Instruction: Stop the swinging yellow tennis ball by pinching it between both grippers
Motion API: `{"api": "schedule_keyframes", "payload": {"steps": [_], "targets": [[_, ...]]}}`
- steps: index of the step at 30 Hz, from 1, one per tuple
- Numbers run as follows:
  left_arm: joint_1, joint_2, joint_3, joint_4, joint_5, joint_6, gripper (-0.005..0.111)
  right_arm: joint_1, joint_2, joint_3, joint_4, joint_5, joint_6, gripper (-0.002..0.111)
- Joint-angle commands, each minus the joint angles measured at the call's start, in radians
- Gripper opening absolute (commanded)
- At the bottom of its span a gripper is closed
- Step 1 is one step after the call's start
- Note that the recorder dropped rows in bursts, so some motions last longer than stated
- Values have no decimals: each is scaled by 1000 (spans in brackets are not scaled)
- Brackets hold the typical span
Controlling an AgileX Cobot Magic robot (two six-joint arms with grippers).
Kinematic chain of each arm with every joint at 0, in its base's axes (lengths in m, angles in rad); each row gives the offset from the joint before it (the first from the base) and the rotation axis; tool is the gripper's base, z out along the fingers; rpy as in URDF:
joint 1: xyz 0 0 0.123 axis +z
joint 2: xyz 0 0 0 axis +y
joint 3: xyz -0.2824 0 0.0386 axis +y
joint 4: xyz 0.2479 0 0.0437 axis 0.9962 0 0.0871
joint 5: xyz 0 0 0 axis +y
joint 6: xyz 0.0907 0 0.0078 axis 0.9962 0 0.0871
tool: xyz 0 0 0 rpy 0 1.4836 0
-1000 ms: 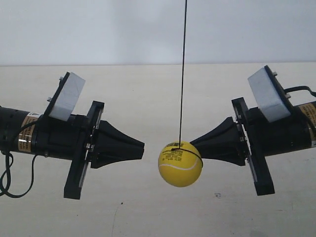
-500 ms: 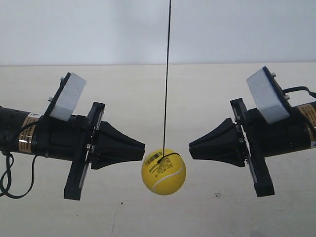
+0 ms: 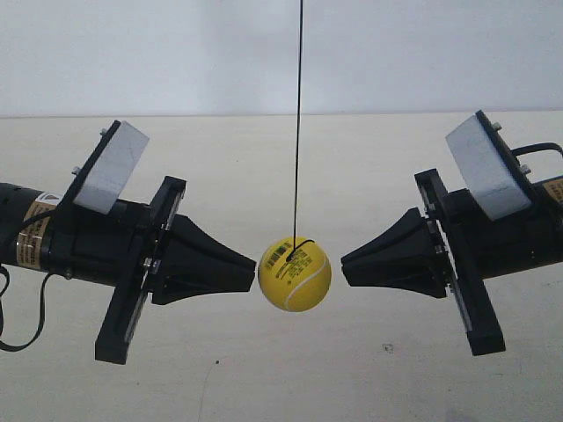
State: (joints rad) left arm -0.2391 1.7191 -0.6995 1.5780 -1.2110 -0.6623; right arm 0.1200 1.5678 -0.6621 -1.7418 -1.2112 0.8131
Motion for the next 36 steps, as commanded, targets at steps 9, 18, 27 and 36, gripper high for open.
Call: {"api": "schedule_keyframes", "payload": {"steps": [9, 18, 27, 36], "targets": [[-52, -8, -5, -19, -10, -11, 5, 31, -9, -5, 15, -10, -2, 0], [-52, -8, -5, -19, -10, -6, 5, 31, -9, -5, 15, -10, -2, 0], [-52, -8, -5, -19, -10, -2, 5, 31, -9, -5, 15, -10, -1, 0], [-52, -8, -5, -19, -10, -2, 5, 31, -9, -5, 15, -10, -1, 0]]}}
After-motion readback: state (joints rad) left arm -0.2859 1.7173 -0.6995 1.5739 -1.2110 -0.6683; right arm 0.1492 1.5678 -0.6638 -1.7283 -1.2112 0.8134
